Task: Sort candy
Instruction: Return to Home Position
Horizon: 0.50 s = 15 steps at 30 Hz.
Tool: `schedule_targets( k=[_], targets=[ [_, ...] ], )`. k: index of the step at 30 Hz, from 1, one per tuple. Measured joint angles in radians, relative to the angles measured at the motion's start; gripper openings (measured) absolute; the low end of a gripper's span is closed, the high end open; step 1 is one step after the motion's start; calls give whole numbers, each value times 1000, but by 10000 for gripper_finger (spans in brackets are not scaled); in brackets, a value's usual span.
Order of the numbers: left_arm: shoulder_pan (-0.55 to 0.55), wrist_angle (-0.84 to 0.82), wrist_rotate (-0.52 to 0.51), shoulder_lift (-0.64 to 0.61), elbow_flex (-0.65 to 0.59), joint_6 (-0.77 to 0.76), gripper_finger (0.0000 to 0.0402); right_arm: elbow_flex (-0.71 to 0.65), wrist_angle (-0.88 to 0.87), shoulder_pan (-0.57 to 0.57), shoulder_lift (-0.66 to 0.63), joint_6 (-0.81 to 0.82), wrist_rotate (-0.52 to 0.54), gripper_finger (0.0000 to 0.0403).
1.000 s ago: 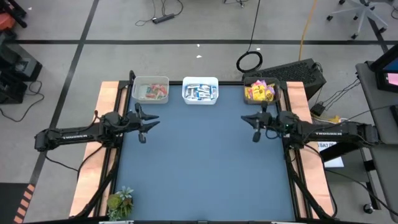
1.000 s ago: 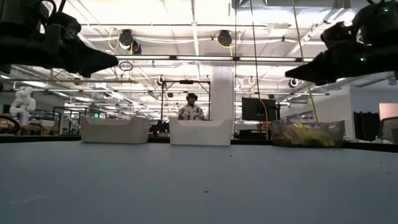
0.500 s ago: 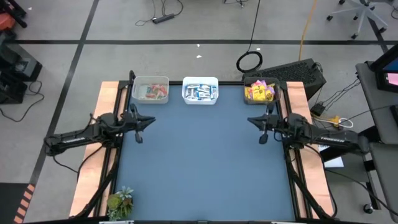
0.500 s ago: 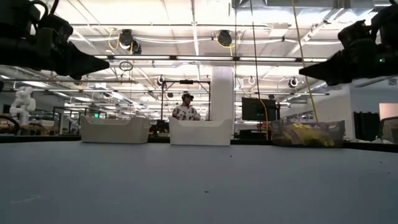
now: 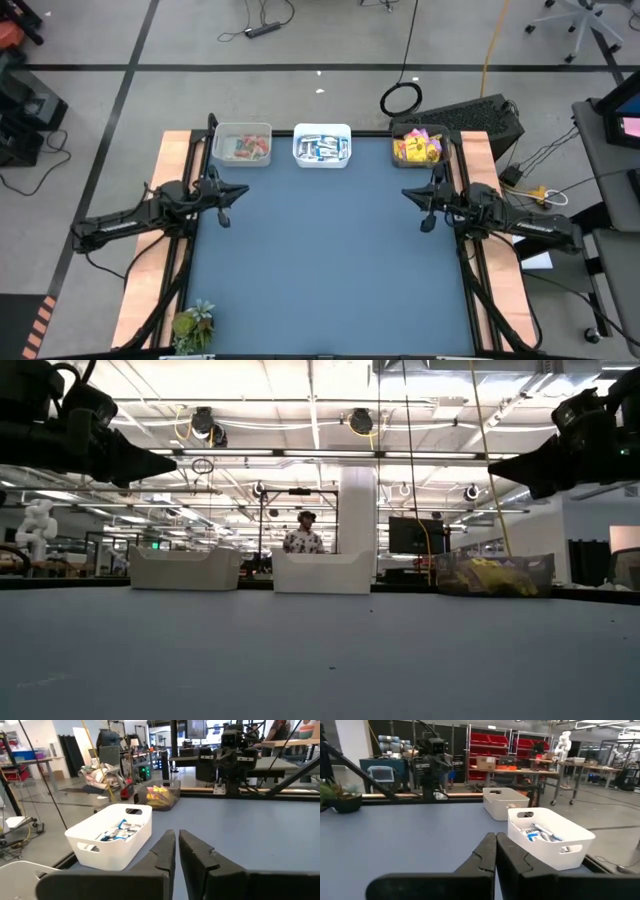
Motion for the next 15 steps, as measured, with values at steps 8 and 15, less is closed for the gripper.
schedule_targets(
  k=[8, 15],
  targets=[
    [13, 3, -40, 0, 0, 8, 31, 0, 11, -1, -3, 1, 68, 0],
    [41, 10, -45, 0, -1, -45, 31, 0, 33, -1, -4, -31, 222, 0]
  ],
)
